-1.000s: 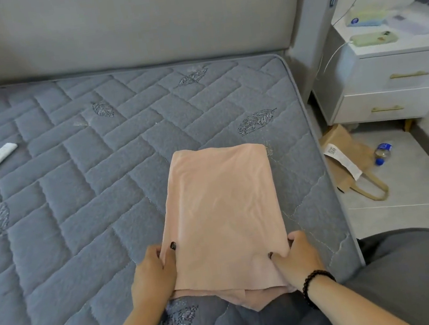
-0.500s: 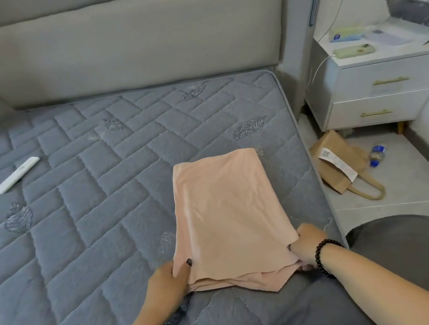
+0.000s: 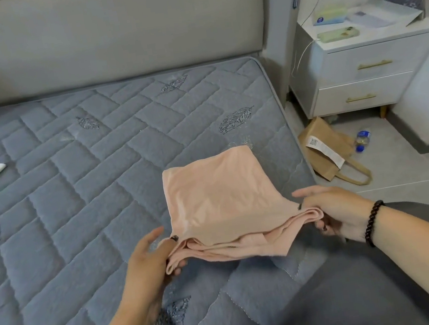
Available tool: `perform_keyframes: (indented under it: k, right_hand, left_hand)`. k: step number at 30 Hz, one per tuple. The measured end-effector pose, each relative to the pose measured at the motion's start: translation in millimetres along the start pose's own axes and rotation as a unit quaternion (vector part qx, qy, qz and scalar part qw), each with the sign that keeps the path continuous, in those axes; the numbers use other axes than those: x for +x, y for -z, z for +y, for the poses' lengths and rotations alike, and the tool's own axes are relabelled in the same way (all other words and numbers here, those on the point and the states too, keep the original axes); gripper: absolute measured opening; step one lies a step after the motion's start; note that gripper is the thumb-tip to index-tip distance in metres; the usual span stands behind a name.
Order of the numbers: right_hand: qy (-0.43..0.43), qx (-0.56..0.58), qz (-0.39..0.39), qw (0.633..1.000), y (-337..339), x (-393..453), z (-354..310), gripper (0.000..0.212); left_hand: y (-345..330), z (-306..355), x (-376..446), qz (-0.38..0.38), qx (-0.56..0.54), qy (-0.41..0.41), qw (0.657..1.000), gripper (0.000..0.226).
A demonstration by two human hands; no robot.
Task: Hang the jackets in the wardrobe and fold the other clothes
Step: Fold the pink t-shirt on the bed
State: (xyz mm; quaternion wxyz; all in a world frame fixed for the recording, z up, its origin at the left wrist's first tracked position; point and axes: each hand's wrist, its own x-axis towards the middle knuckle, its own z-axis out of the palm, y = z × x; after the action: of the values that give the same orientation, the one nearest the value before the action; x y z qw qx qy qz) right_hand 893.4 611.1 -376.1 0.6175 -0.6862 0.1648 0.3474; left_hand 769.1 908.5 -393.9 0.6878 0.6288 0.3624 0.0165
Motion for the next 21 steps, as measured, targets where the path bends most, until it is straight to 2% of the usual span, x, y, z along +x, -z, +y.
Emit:
perform_keyframes:
  k: [4, 7, 13, 16, 19, 21]
  right_hand:
    - [-0.02, 0.103, -0.03, 0.994, -6, 24, -36, 0.02]
    - [-0.034, 0.115, -0.006, 0.993, -13, 53, -64, 0.025]
    - [-0.009, 0.128, 0.015, 0.992, -37, 117, -108, 0.024]
    - [0.006, 0.059, 0.067, 0.996, -48, 144, -102, 0.018]
    - [0.04, 0.011, 0.136, 0.99, -48, 158, -70, 0.014]
    - [0.066, -0.054, 0.216, 0.973, -45, 154, -39, 0.008]
  left_hand:
    - [-6, 28, 38, 0.015, -0.041, -0.015, 0.999, 0.042]
    - [-11, 48, 71, -0.018, -0.04, -0.017, 0.999, 0.032]
    - [-33, 72, 146, 0.003, -0.077, 0.016, 0.997, 0.022]
    - [-46, 62, 161, 0.076, -0.088, 0.013, 0.993, 0.023]
    - [-50, 28, 144, 0.199, 0.025, -0.036, 0.979, 0.029]
    - [-52, 2, 122, 0.224, 0.077, -0.071, 0.969, 0.016]
